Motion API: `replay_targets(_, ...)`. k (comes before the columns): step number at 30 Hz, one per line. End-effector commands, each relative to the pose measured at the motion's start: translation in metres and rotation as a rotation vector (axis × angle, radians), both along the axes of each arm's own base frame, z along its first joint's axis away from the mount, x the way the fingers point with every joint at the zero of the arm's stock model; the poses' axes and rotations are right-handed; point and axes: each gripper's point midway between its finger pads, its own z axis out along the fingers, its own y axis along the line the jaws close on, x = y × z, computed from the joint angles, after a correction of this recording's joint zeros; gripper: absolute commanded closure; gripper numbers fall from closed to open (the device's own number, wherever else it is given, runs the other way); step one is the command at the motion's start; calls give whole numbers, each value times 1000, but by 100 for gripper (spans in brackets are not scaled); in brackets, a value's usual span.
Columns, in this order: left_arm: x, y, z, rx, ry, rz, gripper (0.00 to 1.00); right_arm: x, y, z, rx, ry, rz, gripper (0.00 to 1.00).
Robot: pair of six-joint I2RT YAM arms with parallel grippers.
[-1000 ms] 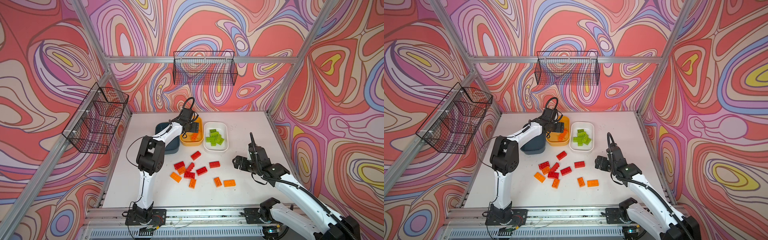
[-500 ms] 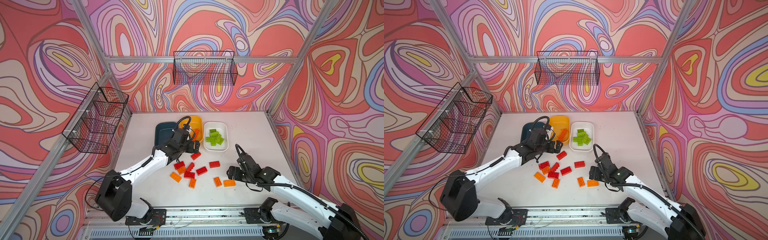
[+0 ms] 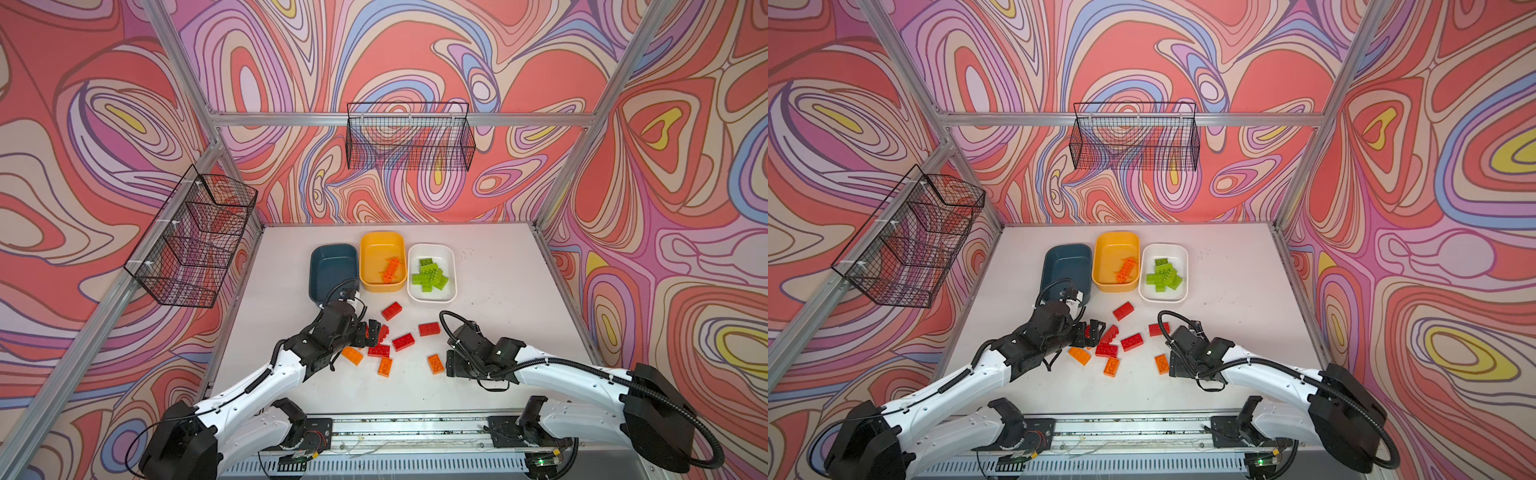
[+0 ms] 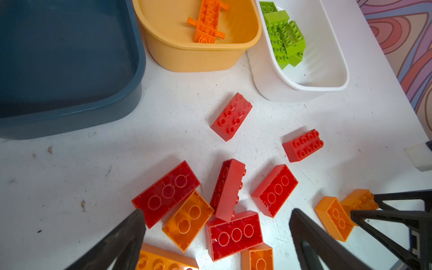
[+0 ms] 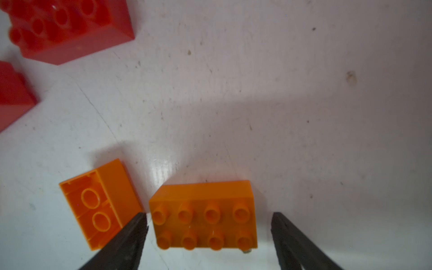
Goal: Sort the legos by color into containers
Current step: 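Grasp the orange 2x4 brick with the right gripper while the left gripper returns, then carry the orange 2x4 brick over the yellow bin and release it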
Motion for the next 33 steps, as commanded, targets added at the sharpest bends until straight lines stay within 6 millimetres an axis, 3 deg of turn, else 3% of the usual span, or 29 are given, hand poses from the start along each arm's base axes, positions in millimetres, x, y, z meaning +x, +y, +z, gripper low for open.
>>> replay_targets(1,-2,3,1,-13,-9,20,1,2,-10,-6,-48,-17,-42,19)
replay_targets(6,-4,4,1,-5,-8,15,1,3,-14,-10,-89,-13,-30,25)
replay_targets(11,-7,7,2,-1,-9,13,1,7,-10,-8,-100,-15,-12,46)
replay_targets(13,-8,8,4,-6,-12,15,1,11,-7,-1,-102,-29,-6,48)
replay_targets(17,-12,13,12,-7,-29,19,1,35,13,32,-59,-112,20,52)
replay_targets(20,-15,17,18,-10,-48,27,1,63,40,67,-9,-204,56,51)
replay_targets(22,-25,25,0,23,-10,29,1,83,64,86,34,-252,90,52)
replay_targets(24,-28,28,-2,29,1,31,1,104,85,100,64,-289,126,52)
replay_targets(30,-41,30,-14,-14,50,46,1,188,138,132,85,-395,214,54)
replay_targets(33,-47,31,-18,-51,71,56,1,231,158,135,64,-429,238,54)
